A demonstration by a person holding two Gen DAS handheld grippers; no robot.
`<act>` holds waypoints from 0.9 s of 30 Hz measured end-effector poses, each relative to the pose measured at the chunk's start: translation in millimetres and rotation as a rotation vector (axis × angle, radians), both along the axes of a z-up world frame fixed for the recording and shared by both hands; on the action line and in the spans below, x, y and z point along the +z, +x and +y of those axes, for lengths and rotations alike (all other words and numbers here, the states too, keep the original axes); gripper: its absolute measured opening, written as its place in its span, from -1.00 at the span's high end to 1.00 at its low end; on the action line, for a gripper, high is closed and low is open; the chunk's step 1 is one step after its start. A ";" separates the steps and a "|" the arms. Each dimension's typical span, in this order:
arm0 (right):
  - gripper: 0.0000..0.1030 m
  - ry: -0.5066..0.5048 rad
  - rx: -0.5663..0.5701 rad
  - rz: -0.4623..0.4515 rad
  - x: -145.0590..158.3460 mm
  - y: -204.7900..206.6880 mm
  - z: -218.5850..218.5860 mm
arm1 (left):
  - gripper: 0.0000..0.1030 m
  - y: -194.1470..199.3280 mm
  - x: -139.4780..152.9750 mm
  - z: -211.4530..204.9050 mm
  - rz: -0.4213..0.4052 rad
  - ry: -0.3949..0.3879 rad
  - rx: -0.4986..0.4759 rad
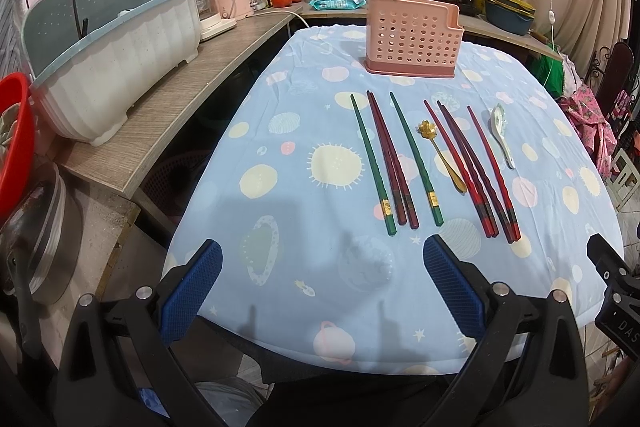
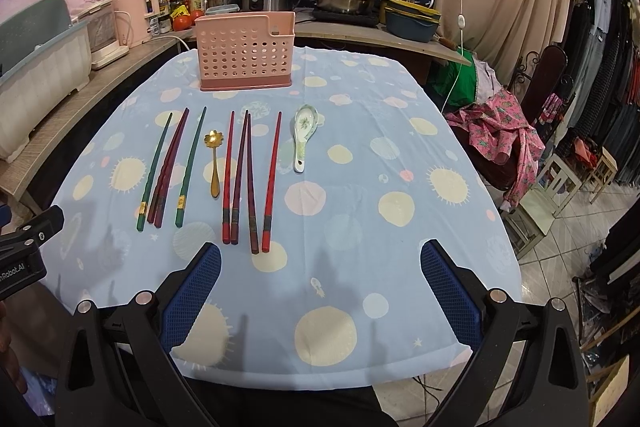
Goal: Organize utensils
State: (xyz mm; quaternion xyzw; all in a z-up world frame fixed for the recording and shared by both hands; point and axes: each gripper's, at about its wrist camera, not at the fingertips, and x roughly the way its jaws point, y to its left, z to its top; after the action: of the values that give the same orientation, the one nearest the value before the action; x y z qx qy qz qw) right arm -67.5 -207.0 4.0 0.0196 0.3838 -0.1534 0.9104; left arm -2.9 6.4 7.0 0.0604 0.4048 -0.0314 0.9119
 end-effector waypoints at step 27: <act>-0.87 0.002 0.000 0.000 0.2 -0.7 -1.7 | -0.87 0.1 -0.1 0.4 0.000 -0.001 -0.001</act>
State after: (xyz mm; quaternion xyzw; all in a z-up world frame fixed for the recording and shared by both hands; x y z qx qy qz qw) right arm -68.2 -208.6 4.2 0.0206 0.3840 -0.1529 0.9104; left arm -2.9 6.8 6.9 0.0601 0.4048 -0.0318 0.9119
